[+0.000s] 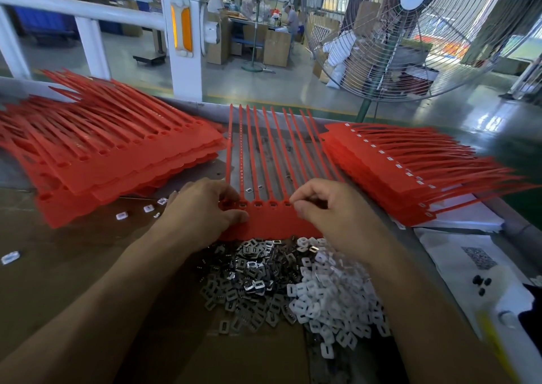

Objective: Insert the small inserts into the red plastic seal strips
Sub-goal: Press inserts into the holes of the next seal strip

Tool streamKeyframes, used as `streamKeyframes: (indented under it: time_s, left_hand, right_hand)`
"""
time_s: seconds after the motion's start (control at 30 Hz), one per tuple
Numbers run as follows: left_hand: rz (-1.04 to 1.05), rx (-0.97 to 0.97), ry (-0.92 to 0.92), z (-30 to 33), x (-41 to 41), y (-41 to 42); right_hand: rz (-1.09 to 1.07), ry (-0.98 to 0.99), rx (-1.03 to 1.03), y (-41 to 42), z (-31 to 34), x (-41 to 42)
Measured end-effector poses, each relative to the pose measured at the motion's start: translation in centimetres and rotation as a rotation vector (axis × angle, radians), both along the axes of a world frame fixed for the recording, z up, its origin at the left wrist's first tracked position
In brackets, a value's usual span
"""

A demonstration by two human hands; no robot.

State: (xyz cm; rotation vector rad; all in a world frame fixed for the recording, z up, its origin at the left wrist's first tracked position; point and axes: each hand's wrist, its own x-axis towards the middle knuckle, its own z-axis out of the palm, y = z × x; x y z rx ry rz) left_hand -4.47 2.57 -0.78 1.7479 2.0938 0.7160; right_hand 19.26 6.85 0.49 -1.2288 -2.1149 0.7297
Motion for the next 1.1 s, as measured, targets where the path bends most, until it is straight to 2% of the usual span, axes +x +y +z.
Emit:
streamKeyframes:
  time_s: [0.37,0.43,0.53,0.87,1.1]
  left_hand:
    - [-0.001,-0.007,-0.008,0.2,0.1,-0.1]
    - [-0.001,-0.008,-0.012,0.2,0.0,-0.1]
    - [-0.001,-0.011,-0.017,0.2,0.0,-0.2]
    - [-0.006,-0.001,-0.031,0.3,-0.1,-0.2]
    - [-0.004,-0.001,-0.030,0.2,-0.1,-0.2]
  right_hand:
    - [-0.429,0.375,-0.071,2.9,-0.3,4.1]
    - [-0.492,0.396,-0.064,3.2,-0.5,4.7]
    - [-0.551,0.338,-0.049,3.6,-0.9,5.5]
    - [-0.618,-0.038,-0.001,4.5,-1.7,6.1]
    - [-0.603,-0.083,0.010,4.3,-1.9,5.9]
